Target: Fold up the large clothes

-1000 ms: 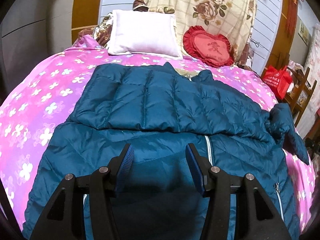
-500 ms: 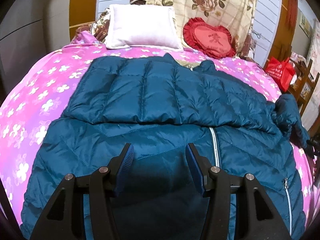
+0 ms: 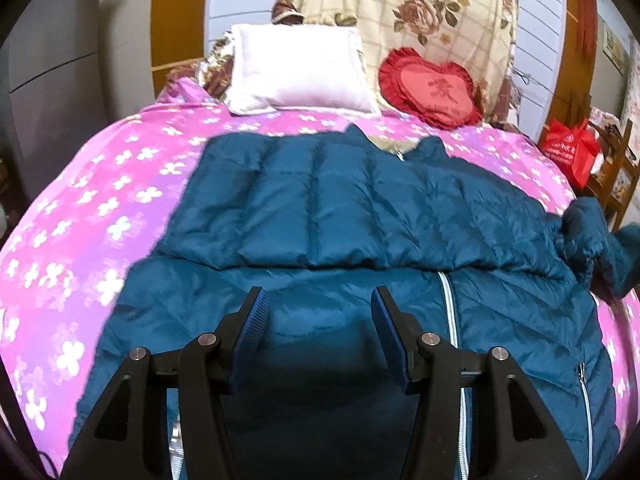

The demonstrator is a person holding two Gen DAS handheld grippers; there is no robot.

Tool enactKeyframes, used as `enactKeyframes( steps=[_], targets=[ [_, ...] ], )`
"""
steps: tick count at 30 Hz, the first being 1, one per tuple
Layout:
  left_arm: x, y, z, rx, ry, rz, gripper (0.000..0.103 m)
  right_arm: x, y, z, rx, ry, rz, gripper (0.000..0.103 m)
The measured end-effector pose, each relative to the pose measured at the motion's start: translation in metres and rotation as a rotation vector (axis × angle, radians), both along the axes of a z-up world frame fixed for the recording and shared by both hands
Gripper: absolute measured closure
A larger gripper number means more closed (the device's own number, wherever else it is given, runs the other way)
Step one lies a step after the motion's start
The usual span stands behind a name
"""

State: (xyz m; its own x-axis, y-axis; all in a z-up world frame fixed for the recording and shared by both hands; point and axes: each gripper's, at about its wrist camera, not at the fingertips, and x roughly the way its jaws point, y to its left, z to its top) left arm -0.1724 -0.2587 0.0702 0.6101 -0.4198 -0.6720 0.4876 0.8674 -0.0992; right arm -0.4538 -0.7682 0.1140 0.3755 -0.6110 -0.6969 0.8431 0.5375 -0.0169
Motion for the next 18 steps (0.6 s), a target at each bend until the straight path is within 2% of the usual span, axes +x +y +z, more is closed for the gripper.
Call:
enactKeyframes(
  steps=[5, 10, 15, 18],
  targets=[
    [0.008, 0.016, -0.001, -0.017, 0.003, 0.034, 0.071, 0.045, 0.064, 0.081, -0.136, -0.041, 0.178, 0.091],
    [0.020, 0.037, 0.003, -0.070, 0.018, 0.078, 0.071, 0.118, 0.138, 0.145, -0.191, -0.092, 0.409, 0.095],
    [0.036, 0.057, 0.008, -0.138, 0.050, 0.122, 0.071, 0.199, 0.211, 0.168, -0.197, -0.078, 0.615, 0.096],
    [0.042, 0.066, 0.014, -0.149, 0.030, 0.143, 0.071, 0.243, 0.249, 0.161, -0.201, -0.038, 0.700, 0.096]
  ],
)
